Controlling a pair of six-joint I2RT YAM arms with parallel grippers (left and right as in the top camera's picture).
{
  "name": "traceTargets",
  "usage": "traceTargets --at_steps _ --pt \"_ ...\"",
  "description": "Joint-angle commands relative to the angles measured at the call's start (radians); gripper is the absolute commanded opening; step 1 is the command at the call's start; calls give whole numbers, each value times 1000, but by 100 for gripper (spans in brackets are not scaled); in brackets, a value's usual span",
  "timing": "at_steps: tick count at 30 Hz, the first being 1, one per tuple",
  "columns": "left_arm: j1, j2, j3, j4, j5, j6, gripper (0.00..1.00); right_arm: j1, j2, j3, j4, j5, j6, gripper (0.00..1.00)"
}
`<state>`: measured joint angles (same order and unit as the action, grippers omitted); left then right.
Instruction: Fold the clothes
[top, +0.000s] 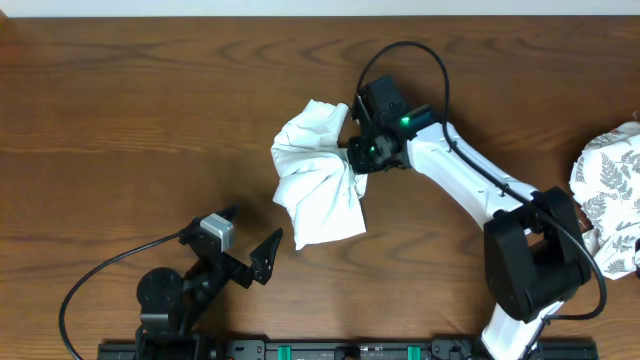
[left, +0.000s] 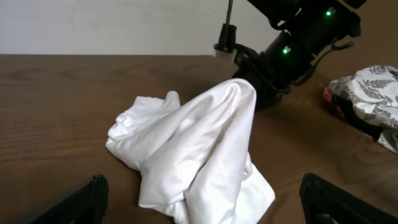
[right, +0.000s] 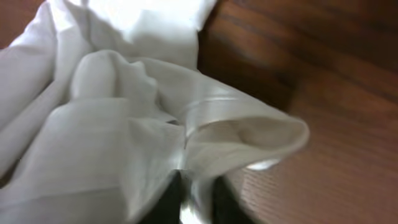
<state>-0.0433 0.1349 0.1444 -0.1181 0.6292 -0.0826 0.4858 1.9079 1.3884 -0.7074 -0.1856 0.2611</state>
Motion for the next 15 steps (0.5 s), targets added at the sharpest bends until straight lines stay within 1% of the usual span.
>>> traceTargets --at_steps 1,4,9,12,13,15 --pt "-3 0 -3 -1 8 -9 98 -10 -42 69 -14 77 -95 1" --pt "-3 0 -3 -1 7 -9 98 -23 -96 166 -50 77 -219 1" --pt "-3 0 -3 0 7 -9 98 -29 -211 381 -56 47 -510 1" --pt "-3 0 -3 -1 7 -9 98 -28 -256 505 -65 22 -652 1" --pt "-3 0 -3 -1 7 -9 98 -28 -270 545 -67 8 -692 1" --pt "-3 0 -3 -1 7 -9 98 -29 -291 595 -67 -7 -723 1"
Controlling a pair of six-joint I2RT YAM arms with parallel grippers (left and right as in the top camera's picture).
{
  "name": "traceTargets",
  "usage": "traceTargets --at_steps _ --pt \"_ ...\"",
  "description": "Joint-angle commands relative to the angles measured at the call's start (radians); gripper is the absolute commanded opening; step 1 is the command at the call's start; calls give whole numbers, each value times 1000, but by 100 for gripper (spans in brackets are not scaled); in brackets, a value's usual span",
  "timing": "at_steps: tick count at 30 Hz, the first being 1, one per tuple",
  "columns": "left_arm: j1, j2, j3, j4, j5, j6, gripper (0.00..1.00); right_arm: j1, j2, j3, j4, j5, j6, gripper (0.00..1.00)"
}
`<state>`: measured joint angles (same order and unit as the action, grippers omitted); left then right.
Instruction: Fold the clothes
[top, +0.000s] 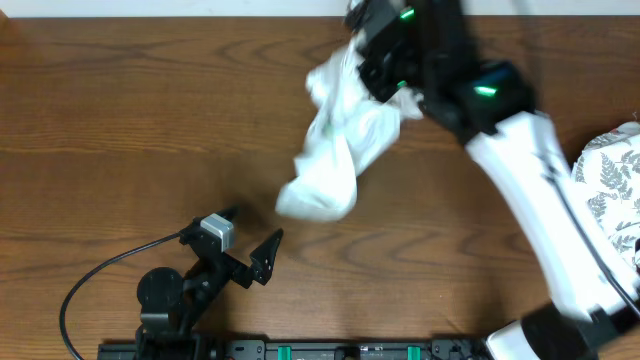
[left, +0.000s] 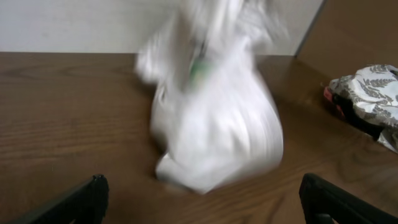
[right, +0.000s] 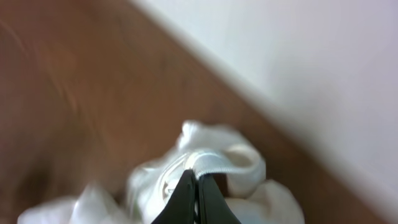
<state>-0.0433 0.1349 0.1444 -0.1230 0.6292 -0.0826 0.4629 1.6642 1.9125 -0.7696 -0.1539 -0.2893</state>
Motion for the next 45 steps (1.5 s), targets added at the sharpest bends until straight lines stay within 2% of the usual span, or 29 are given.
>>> traceTargets --at_steps 1,20,29,32,35,38,41,45 --pt "-3 0 -3 4 7 -9 98 -6 -53 90 -5 -38 -173 1" --pt "-3 0 -3 10 6 -9 98 4 -58 114 -23 -183 -189 1" --pt "-3 0 -3 9 6 -8 98 -12 -180 124 -10 61 -178 1" --pt "-3 0 -3 9 6 -8 98 -68 -243 149 12 114 -153 1" --pt "-3 0 -3 9 6 -8 98 -174 -295 183 46 115 -69 1" --pt "-3 0 -3 9 6 -8 98 -294 -319 213 77 32 26 1" --pt "-3 0 -3 9 6 -5 98 -417 -315 232 123 -133 132 1" --pt "-3 0 -3 8 6 -5 98 -534 -276 232 244 -489 281 1"
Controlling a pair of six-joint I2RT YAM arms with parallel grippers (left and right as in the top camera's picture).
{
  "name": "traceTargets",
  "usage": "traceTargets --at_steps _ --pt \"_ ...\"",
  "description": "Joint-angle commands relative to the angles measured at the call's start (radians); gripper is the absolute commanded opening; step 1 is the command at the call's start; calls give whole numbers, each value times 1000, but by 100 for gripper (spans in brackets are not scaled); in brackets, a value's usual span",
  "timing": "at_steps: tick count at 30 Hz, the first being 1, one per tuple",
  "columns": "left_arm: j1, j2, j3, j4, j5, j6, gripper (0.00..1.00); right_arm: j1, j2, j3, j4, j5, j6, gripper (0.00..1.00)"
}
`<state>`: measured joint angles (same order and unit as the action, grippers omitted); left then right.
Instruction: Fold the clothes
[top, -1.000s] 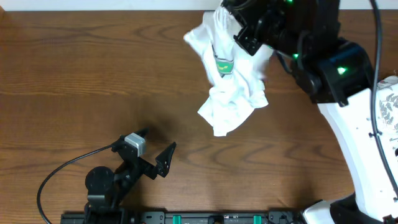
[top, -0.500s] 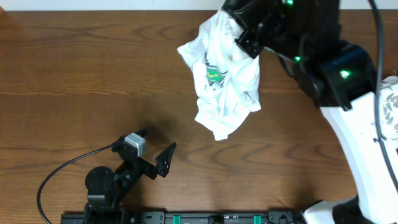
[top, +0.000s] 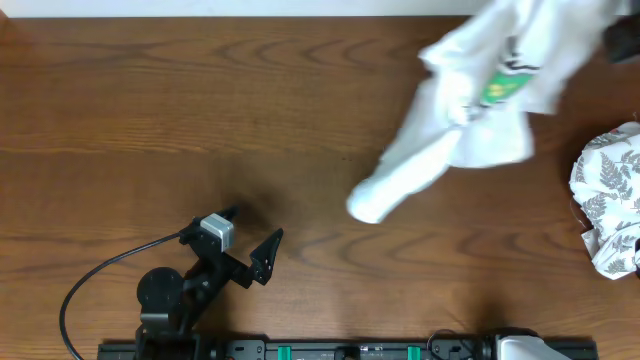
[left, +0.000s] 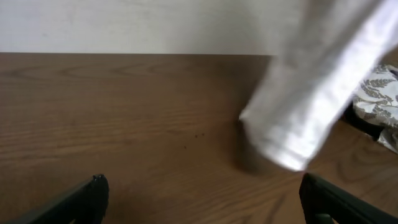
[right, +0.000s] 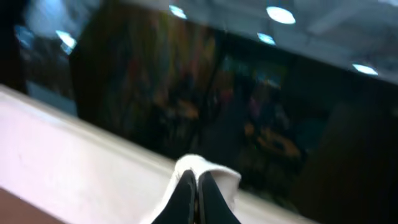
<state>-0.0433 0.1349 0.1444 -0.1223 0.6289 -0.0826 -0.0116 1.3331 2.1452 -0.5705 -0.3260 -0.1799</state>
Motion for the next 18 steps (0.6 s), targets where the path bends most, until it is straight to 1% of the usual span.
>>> traceTargets --at_steps 1,5,8,13,18 --pt "-3 0 -3 8 6 -5 98 -71 74 0 87 -400 220 1" --pt "-3 0 -3 4 -21 -5 98 -57 176 0 241 -629 409 1" --pt "-3 0 -3 4 -24 -5 98 -2 274 0 304 -749 492 2" --pt "-3 0 -3 3 -24 -5 98 128 444 0 301 -882 501 2" --pt "-3 0 -3 3 -24 -5 98 256 562 0 298 -941 501 2"
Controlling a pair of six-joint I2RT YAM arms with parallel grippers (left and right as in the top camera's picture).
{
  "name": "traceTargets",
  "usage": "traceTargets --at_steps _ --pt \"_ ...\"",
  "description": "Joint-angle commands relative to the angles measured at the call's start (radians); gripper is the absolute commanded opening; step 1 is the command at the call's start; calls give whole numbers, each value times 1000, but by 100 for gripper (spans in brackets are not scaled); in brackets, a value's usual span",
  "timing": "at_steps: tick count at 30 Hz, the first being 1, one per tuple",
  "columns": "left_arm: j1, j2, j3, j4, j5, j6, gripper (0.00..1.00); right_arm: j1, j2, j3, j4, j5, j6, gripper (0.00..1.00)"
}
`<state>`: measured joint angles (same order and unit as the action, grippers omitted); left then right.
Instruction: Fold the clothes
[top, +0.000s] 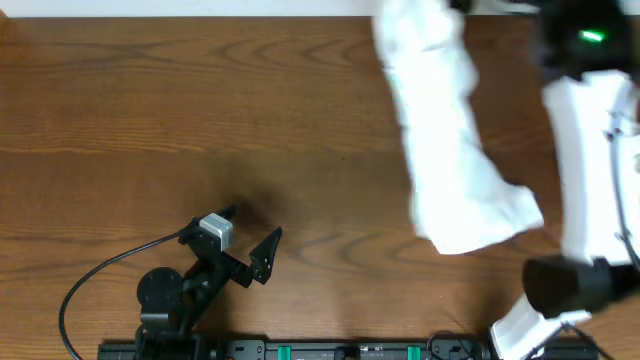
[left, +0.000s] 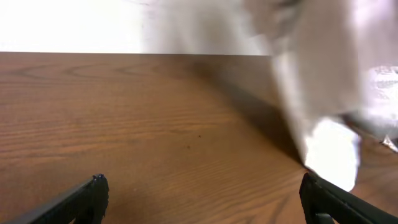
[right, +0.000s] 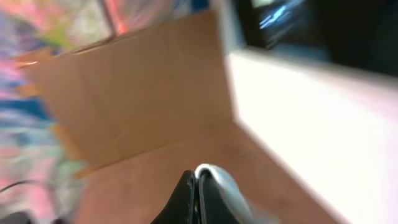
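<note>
A white garment (top: 445, 140) hangs in the air over the right half of the table, stretched from the far edge toward the front, blurred. The left wrist view shows the garment (left: 323, 124) as a pale blur at the right. My right gripper (right: 198, 186) is shut on a fold of its white fabric, pointing away from the table; in the overhead view the gripper itself is hidden at the top edge, above the right arm (top: 590, 150). My left gripper (top: 250, 245) rests open near the front left, nothing between its fingers (left: 87, 196).
The wooden table (top: 150, 120) spreads bare to the left and middle. A leaf-patterned cloth (left: 385, 78) shows faintly behind the white garment at the right in the left wrist view. The table's far edge meets a pale wall (left: 74, 25).
The right arm has swung over the right side of the table, and the hanging garment now trails from the far edge toward the front right. The left arm has not moved.
My right gripper was shut on the crumpled white garment lying mid-table. Then it held the garment lifted off the wood, then high toward the far right corner. Now the garment hangs long over the right half. My left gripper stayed open at the front left.
</note>
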<state>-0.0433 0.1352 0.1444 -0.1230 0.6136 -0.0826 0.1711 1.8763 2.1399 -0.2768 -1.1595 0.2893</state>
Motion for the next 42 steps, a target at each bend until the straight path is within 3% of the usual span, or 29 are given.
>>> traceTargets --at_steps 1,7,15,21,28,38,42 --pt "-3 0 -3 4 -8 -5 98 98 32 5 3 -114 32 2" --pt "-3 0 -3 4 -8 -5 98 203 66 5 -108 -101 -50 1" --pt "-3 0 -3 5 16 -6 98 309 67 5 -380 169 -238 1" --pt "-3 0 -3 -40 146 -10 98 321 67 5 -434 217 -277 1" --pt "-3 0 -3 -121 133 -9 98 326 43 6 -423 225 -278 1" --pt "-3 0 58 -123 -121 -10 98 417 -106 7 -389 633 -238 1" --pt "-3 9 95 -124 -251 -25 98 452 -167 7 -332 708 -246 1"
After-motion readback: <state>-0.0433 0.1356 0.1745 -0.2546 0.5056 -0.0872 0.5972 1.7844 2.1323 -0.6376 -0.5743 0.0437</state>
